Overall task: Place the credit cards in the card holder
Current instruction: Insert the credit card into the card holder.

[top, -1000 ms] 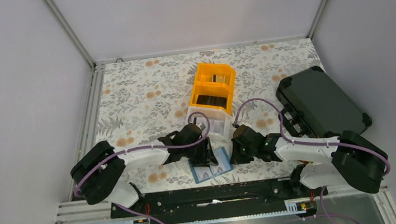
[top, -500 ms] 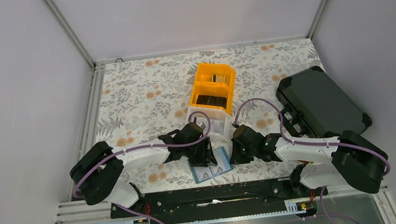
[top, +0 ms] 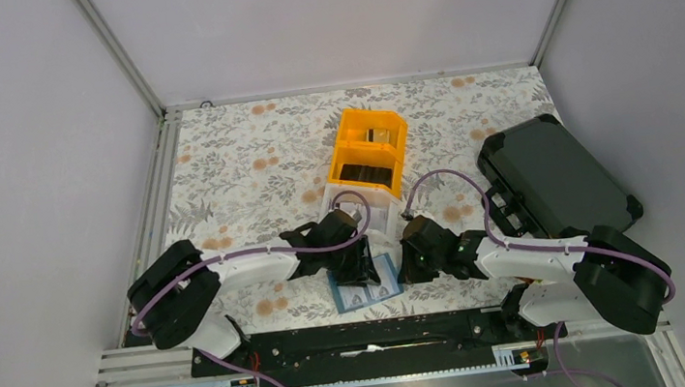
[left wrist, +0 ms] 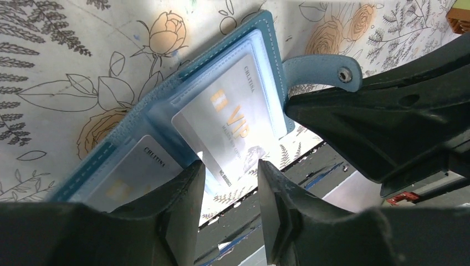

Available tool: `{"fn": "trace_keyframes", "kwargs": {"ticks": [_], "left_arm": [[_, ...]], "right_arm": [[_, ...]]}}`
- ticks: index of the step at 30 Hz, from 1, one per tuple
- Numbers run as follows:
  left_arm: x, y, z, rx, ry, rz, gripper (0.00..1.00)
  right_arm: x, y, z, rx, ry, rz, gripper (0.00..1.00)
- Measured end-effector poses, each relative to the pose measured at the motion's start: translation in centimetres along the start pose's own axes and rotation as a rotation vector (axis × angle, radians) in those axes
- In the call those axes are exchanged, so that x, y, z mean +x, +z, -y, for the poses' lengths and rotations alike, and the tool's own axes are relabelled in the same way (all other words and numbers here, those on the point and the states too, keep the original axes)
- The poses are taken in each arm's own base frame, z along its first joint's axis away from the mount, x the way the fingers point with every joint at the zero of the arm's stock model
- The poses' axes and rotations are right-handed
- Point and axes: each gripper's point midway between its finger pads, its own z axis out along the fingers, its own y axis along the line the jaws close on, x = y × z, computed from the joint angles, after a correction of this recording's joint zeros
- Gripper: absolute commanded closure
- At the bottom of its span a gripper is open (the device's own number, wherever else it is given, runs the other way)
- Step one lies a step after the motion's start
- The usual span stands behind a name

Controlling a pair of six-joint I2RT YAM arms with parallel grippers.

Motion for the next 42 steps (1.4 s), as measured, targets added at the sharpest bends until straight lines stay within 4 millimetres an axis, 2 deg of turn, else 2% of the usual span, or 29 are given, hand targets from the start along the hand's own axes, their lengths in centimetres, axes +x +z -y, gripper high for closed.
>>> {"fn": "trace_keyframes", "kwargs": {"ticks": [5, 9, 12, 14, 18, 21, 24, 27, 30, 33, 42], "left_arm": [[0.0, 0.2, 0.0, -0.001, -0.003, 0.000, 0.55], [-0.2, 0.1, 0.0, -0.005, 0.004, 0.013, 0.39], [-0.7, -1.1, 0.2, -0.007, 0.026, 0.055, 0.30], [-1.4, -2.5, 0.8, 0.006, 0.045, 0.104, 0.28], [-2.8, -5.3, 1.8, 0.045, 0.062, 0.206, 0.28], [-3.1, -6.3, 1.0, 0.048, 0.048, 0.254, 0.30], [-2.5, -5.9, -1.4, 0.002, 0.010, 0.252, 0.32], [-1.2, -5.1, -4.5, -0.071, -0.035, 0.225, 0.34], [-0.1, -4.8, -6.6, -0.120, -0.069, 0.217, 0.36], [0.3, -4.9, -7.3, -0.131, -0.082, 0.224, 0.37], [-0.1, -4.4, -6.9, -0.095, -0.105, 0.248, 0.44]], "right_arm": [[0.0, 0.0, 0.1, 0.005, 0.000, 0.003, 0.99], [-0.4, -0.3, 0.5, 0.025, 0.004, 0.024, 0.66], [-0.8, -0.9, 0.7, 0.039, -0.001, 0.050, 0.59], [-1.2, -1.5, 0.3, 0.028, -0.004, 0.068, 0.58], [-2.4, -2.8, -1.1, -0.034, -0.023, 0.120, 0.68], [-2.7, -3.3, -2.2, -0.090, -0.045, 0.130, 0.70], [-2.5, -3.1, -3.1, -0.129, -0.056, 0.111, 0.71], [-2.1, -2.5, -3.5, -0.153, -0.060, 0.083, 0.70], [-1.7, -2.0, -3.9, -0.175, -0.062, 0.062, 0.70], [-1.4, -1.5, -3.7, -0.176, -0.063, 0.048, 0.70], [-0.1, -0.2, -2.3, -0.140, -0.057, 0.009, 0.71]]}}
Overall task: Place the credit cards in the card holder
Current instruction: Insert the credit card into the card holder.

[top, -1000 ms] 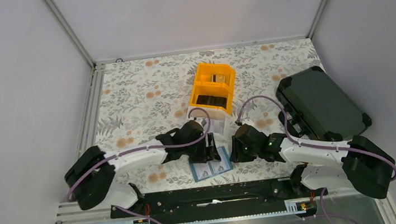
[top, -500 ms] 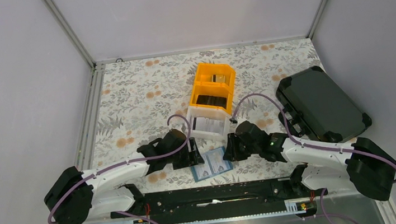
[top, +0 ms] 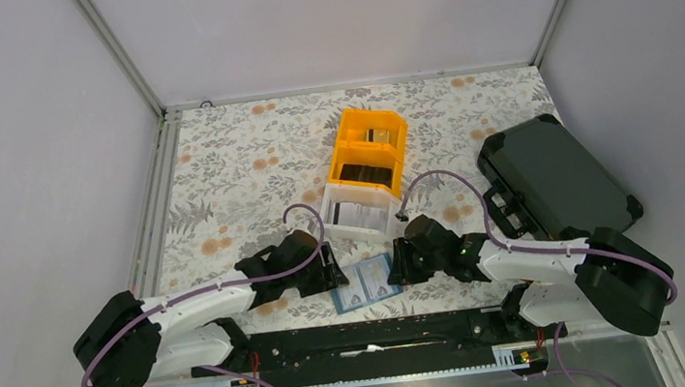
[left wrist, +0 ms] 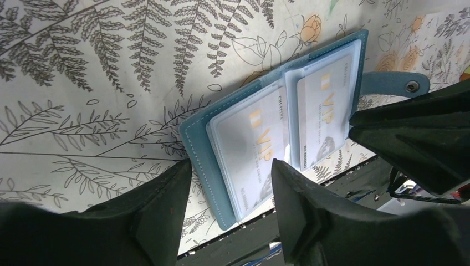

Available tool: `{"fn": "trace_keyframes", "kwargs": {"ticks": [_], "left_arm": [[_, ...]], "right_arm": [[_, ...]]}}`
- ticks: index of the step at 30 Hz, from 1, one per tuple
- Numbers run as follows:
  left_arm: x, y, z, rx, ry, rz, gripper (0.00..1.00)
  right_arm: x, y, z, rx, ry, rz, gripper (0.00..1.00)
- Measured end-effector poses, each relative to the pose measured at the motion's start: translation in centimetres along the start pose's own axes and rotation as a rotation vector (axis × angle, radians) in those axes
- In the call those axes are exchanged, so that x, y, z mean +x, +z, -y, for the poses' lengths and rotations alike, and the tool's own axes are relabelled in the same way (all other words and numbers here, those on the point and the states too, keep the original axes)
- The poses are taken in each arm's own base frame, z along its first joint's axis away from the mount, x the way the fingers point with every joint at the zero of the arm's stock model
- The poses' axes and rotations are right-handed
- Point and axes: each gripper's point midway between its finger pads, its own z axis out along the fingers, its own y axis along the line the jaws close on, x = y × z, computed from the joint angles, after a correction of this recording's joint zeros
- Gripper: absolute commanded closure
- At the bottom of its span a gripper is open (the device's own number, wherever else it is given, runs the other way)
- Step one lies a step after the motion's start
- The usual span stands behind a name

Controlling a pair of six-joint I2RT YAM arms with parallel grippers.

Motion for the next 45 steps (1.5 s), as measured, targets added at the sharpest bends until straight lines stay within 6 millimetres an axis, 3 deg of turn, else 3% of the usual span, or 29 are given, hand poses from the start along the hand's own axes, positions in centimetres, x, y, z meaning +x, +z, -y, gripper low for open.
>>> {"fn": "trace_keyframes", "kwargs": {"ticks": [13, 28, 33, 45], "left_arm": [[-0.1, 0.7, -0.1, -0.006, -0.015, -0.003, 0.63], [-0.2, 1.3, 0.5, 0.019, -0.014, -0.008, 0.66], [-0.2, 1.3, 0.5, 0.019, -0.014, -0.008, 0.67], [-0.2, 1.3, 0.5, 0.018, -0.014, -0.010, 0.70]], "right_arm": [[0.3, 0.8, -0.5, -0.038, 0.016, -0.017, 0.75], [-0.1, 0.1, -1.2, -0.061, 0.042, 0.003, 0.85], [-0.2, 0.0, -1.4, -0.065, 0.043, 0.005, 0.82], [-2.5, -1.3, -4.0, -0.114, 0.016, 0.051, 0.79]]}}
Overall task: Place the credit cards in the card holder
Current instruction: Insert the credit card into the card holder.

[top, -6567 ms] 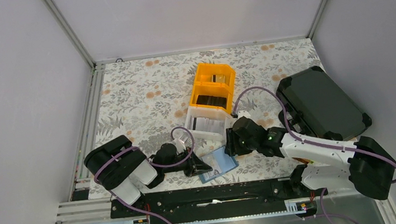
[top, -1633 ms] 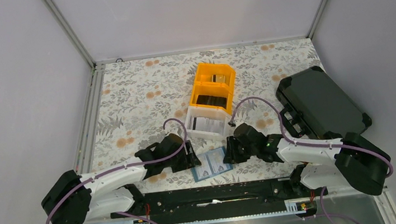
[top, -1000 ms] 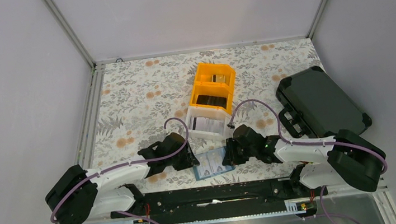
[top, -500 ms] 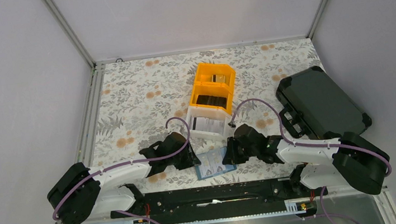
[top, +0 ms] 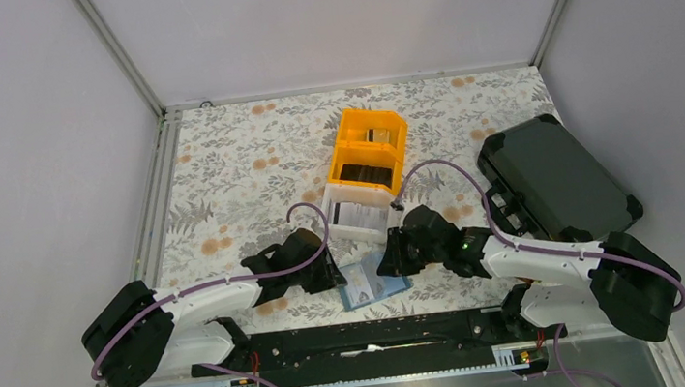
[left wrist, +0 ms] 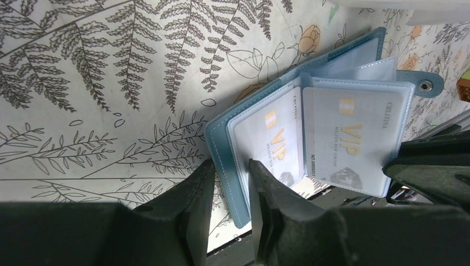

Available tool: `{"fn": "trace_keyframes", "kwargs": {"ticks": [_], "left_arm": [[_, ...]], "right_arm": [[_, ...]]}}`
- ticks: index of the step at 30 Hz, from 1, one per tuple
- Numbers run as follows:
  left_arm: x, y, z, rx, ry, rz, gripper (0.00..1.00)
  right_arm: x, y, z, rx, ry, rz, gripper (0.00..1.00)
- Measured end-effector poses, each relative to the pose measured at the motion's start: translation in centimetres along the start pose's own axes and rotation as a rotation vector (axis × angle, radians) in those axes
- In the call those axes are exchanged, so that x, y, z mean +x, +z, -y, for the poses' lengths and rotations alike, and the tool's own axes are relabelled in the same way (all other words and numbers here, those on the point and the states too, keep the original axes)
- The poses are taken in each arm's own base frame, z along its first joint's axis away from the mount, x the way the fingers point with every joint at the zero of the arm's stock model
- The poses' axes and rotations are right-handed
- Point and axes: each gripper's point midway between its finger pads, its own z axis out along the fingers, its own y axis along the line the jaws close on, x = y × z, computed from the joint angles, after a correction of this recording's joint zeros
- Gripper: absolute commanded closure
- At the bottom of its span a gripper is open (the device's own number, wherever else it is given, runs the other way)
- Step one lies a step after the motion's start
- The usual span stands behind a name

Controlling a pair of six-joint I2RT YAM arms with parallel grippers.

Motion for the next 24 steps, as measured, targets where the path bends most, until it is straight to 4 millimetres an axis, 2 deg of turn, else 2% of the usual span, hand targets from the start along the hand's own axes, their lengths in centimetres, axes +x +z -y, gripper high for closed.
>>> {"fn": "trace_keyframes", "kwargs": {"ticks": [9, 16, 24], "left_arm": [[0.0, 0.0, 0.0, -0.001, 0.000, -0.002, 0.70], [0.0, 0.0, 0.0, -0.001, -0.001, -0.002, 0.70], [0.0, -0.1, 0.0, 0.001, -0.001, 0.000, 0.64]], "right_arm": [[0.0, 0.1, -0.8, -0.014, -0.026, -0.005, 0.79], [0.8, 1.3, -2.0, -0.033, -0.057, -0.044, 0.79], [1.7, 3.0, -3.3, -0.047, -0.091, -0.078, 0.71]]}}
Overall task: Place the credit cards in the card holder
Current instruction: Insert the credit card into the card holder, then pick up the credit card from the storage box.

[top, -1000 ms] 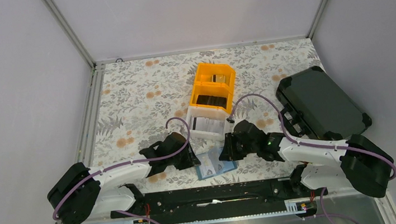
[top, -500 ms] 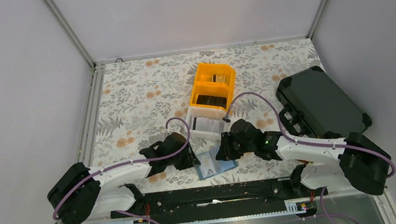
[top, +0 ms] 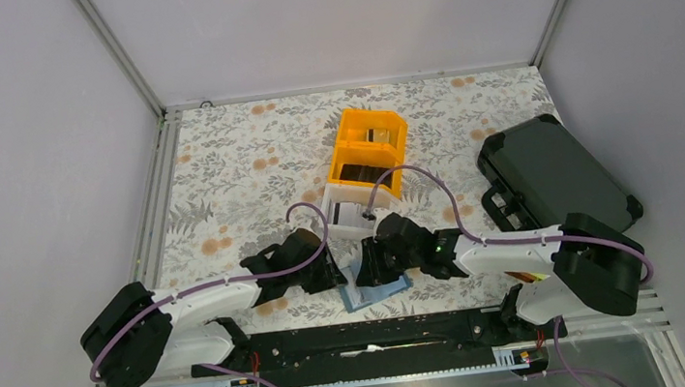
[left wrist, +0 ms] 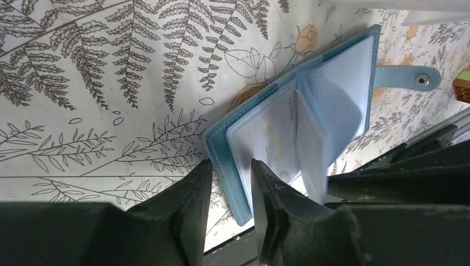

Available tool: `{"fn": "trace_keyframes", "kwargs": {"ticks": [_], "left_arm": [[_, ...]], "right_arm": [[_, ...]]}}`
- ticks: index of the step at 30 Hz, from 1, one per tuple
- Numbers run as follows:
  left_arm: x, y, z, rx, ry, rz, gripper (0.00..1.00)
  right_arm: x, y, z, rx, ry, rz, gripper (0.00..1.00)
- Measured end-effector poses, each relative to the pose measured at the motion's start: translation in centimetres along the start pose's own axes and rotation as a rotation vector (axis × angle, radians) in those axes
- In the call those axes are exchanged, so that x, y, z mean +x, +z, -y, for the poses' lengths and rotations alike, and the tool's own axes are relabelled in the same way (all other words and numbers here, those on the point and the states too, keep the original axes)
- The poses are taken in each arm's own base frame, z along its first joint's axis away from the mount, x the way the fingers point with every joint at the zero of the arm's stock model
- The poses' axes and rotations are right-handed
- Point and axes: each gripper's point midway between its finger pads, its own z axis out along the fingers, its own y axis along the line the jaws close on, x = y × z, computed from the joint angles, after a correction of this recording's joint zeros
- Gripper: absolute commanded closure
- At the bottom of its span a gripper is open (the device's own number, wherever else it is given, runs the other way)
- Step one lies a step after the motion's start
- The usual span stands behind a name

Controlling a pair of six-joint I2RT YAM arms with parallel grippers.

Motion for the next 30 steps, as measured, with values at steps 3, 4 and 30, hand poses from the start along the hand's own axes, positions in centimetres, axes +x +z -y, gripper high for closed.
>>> {"fn": "trace_keyframes", "kwargs": {"ticks": [3, 4, 30], "left_arm": [[-0.3, -0.3, 0.2, 0.008, -0.004, 0.015, 0.59], [-0.4, -0.5, 0.4, 0.015, -0.005, 0.023, 0.59], [-3.4, -2.7, 0.9, 0.073, -0.041, 0.161, 0.06]], "right_arm": [[0.3, 0.2, -0.1, 0.006, -0.009, -0.007, 0.63], [0.3, 0.2, -0.1, 0.008, -0.009, -0.007, 0.61], [-2.9, -3.3, 1.3, 0.125, -0.113, 0.171, 0.14]]}}
